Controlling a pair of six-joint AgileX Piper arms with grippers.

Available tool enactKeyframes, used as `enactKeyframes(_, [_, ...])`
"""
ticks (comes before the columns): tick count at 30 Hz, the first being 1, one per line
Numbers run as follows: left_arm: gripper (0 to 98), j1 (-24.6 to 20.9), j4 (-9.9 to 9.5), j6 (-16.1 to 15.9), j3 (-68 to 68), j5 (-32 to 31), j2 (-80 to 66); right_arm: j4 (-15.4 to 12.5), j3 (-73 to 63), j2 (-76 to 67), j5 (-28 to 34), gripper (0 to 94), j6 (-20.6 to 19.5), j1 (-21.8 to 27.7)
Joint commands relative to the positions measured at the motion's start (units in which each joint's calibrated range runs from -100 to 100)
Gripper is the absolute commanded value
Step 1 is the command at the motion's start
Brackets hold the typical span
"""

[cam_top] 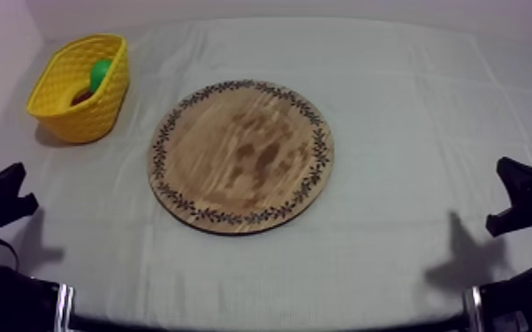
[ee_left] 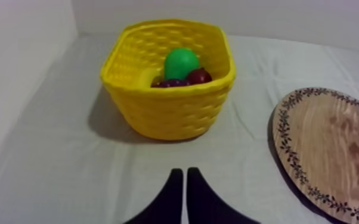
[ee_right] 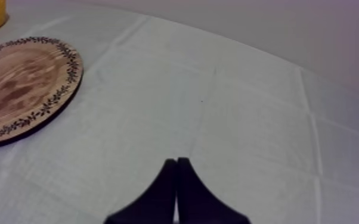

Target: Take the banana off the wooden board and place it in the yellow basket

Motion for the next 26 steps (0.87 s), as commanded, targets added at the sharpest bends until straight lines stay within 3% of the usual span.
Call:
enactKeyframes(1, [0.0, -0.84, 0.52, -0.59, 0.13, -0.02, -1.27, 0.00, -0.03, 0.00, 0.00, 0.3, -0.01, 0.00])
enactKeyframes(17, [0.0, -2.21, 1.21, -3.12, 0.39, -0.19, -2.11, 0.00, -0.03, 0.00, 0.00, 0.3, 0.01, 0.00])
enactKeyframes(26, [0.0, -2.40, 1.20, -2.64, 0.63, -0.91, -2.11, 0.00, -0.03, 0.00, 0.00, 0.3, 0.00, 0.00])
